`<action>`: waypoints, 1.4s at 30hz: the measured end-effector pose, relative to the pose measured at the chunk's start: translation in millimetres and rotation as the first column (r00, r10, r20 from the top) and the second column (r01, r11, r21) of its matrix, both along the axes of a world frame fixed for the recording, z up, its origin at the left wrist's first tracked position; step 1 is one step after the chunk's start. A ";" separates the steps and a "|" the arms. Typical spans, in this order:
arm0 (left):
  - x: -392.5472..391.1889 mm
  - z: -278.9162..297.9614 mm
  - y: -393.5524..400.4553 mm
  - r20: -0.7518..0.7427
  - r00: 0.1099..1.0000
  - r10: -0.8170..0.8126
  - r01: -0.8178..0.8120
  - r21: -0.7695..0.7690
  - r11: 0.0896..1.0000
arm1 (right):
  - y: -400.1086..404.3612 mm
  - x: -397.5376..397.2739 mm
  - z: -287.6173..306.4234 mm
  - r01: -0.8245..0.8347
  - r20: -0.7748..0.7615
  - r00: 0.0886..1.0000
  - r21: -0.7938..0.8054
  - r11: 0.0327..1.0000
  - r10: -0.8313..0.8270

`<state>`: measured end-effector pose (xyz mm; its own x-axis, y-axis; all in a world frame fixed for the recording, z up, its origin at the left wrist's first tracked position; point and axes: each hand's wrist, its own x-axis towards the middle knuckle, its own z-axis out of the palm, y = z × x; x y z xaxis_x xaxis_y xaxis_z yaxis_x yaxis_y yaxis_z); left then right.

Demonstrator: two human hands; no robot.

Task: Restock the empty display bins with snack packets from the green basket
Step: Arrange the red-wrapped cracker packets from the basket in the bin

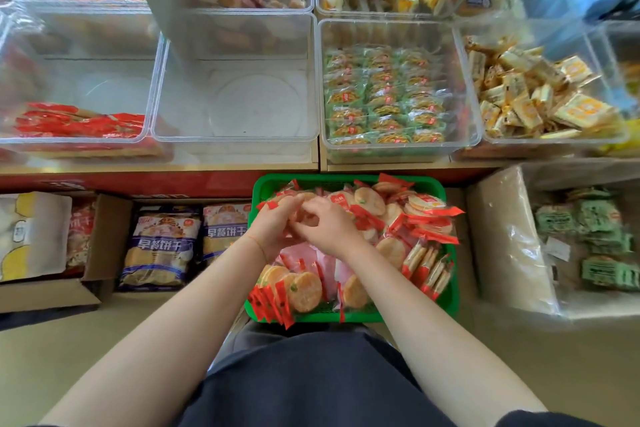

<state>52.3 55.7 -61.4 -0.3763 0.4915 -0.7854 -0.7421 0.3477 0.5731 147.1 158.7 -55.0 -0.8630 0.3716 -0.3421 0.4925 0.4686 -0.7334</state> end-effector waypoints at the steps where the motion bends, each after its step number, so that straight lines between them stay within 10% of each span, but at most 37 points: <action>1: -0.2 -1.9 -1.4 -0.018 0.998 0.056 -0.056 -0.036 0.998 | -2.8 1.6 0.8 0.017 0.002 1.000 -0.058 0.998 -0.017; 5: -3.8 -11.3 -18.6 -0.032 0.991 0.129 -0.132 -0.118 0.984 | 5.6 11.3 -14.8 0.219 0.021 0.975 0.125 0.968 -0.223; 11: -8.7 -4.7 -43.4 -0.042 0.999 -0.026 0.020 -0.132 0.991 | 0.6 6.5 -44.6 -0.015 0.384 0.909 0.420 0.908 -0.162; 18: -23.1 6.4 -58.1 0.010 0.997 -0.075 0.076 -0.130 0.989 | -4.8 -0.4 -56.3 0.142 0.221 0.919 0.586 0.798 -0.326; 29: -45.7 13.2 -78.7 -0.032 0.998 -0.052 0.047 -0.146 0.988 | -37.1 -33.0 25.8 0.556 -0.332 0.812 0.191 0.809 -0.480; 35: -81.3 39.3 -101.4 0.112 0.990 0.088 -0.108 0.188 0.976 | -107.1 -70.8 49.2 0.421 -0.279 0.878 0.059 0.905 -0.390; 42: -203.9 66.4 -219.6 0.026 0.999 -0.038 0.028 0.294 0.955 | -202.0 -171.6 66.4 0.512 -0.252 0.732 -0.410 0.755 -0.633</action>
